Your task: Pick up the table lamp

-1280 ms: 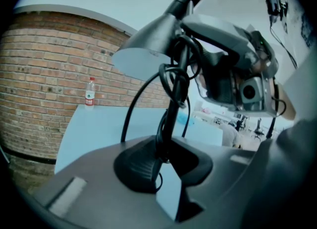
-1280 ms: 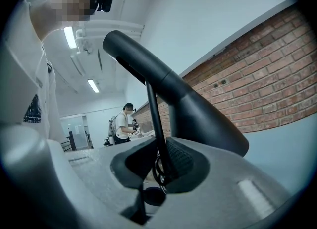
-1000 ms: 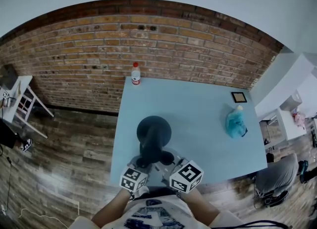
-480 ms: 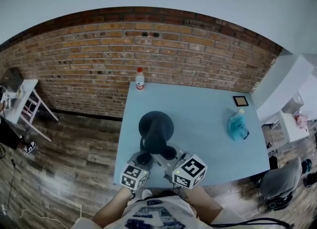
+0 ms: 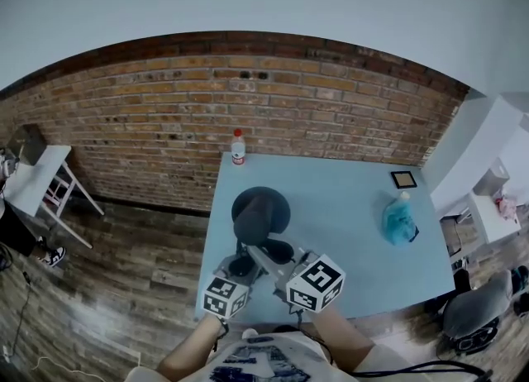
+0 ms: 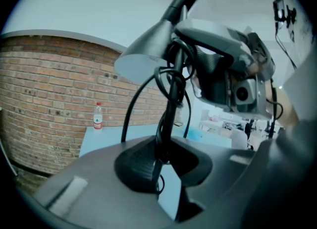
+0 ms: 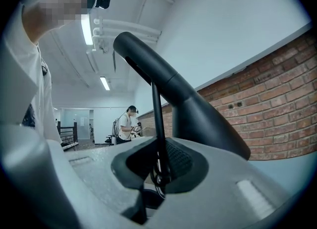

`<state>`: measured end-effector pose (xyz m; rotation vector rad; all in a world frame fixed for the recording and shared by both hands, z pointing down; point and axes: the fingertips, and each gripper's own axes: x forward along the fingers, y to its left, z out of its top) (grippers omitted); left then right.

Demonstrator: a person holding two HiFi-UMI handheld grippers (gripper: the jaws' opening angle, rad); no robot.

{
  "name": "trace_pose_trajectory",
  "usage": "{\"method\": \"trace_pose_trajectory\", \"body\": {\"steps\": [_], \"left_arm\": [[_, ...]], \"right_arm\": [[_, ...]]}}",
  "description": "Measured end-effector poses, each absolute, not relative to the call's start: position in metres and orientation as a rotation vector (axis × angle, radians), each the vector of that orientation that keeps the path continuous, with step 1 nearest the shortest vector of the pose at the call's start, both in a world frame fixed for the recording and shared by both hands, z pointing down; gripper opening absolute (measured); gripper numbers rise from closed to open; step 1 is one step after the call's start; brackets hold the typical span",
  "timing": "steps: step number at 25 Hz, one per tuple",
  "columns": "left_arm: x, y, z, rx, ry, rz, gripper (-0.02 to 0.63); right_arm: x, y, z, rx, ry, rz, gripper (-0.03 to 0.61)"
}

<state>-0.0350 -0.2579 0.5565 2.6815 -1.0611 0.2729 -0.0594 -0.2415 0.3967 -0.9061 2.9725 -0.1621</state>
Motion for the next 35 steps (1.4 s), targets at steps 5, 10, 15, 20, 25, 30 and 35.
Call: {"method": "trace_pose_trajectory", "body": {"steps": [5, 10, 15, 20, 25, 30, 35], "left_arm": [[-0.038, -0.265, 0.548, 2.691, -1.079, 0.274, 0.054], [-0.038, -0.272, 0.545, 2.701, -1.084, 0.268, 0.052], [-0.039, -0.277, 0.545, 2.701, -1.085, 0.266, 0.052], [-0.039, -0.284, 0.543, 2.706, -1.080, 0.269, 0.052], [-0.038, -0.291, 0.545, 2.705, -1.079, 0.276, 0.051], [-0.036, -0.296, 0.549, 2.699, -1.069, 0.277, 0.051], [-0.034, -0.301, 0.550, 2.695, -1.065, 0.277, 0.051]], "right_arm": [[-0.060, -0.247, 0.389, -0.898, 2.973, -0.138, 0.038], [-0.061, -0.254, 0.386, -0.896, 2.970, -0.121, 0.037], [-0.061, -0.259, 0.385, -0.896, 2.973, -0.116, 0.037], [-0.063, -0.264, 0.383, -0.895, 2.978, -0.101, 0.037], [-0.062, -0.272, 0.385, -0.899, 2.978, -0.106, 0.037], [-0.060, -0.278, 0.389, -0.910, 2.980, -0.112, 0.037], [-0.061, -0.283, 0.390, -0.906, 2.991, -0.104, 0.037]]}}
